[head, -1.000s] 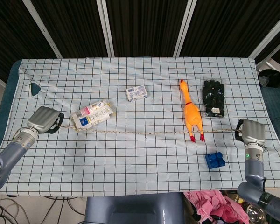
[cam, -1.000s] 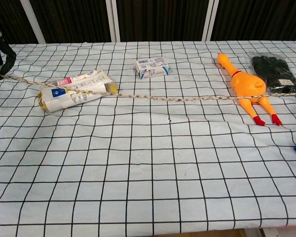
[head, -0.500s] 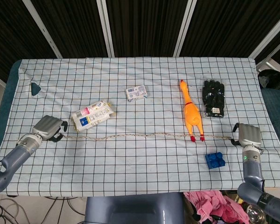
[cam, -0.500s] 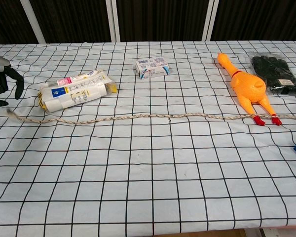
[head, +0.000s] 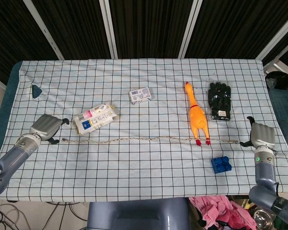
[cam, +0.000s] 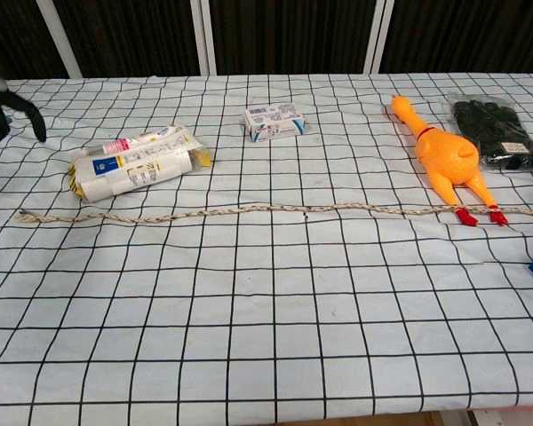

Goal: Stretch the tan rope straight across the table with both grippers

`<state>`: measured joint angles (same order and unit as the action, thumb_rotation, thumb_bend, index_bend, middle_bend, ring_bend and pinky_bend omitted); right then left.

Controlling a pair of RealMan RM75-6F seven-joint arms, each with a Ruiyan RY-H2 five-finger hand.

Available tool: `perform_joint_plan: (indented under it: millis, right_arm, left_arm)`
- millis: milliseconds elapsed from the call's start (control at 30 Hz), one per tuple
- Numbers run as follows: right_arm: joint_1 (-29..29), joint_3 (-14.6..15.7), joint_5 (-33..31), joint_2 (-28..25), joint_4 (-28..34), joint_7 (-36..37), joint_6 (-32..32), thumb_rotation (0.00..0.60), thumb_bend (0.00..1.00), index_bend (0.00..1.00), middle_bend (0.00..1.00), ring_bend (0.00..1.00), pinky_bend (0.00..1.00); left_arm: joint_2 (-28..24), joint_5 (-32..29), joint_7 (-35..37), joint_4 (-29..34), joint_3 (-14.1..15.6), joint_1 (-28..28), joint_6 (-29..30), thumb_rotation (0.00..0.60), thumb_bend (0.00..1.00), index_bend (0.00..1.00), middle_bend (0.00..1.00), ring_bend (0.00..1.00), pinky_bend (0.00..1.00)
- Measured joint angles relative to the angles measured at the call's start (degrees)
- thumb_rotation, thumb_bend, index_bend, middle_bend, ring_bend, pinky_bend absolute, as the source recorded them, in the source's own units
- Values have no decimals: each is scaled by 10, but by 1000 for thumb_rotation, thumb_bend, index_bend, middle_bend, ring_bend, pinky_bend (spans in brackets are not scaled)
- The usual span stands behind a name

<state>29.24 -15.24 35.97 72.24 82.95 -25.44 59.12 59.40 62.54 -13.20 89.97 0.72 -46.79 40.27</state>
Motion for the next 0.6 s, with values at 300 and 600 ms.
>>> perform_joint_plan:
  millis: [300,600]
  right_arm:
    - [-51,-12,153,-86,110,93,75,600,61,116,153,192,222]
    - [-155,60,377,-116,160,162,224,600,62,116,153,194,212]
  left_arm:
    - [-89,27,3,154,-31,64,181,600,148,225,259,109,133]
    - [-112,164,-24,215,34,254,421,600,117,202,159,38,40]
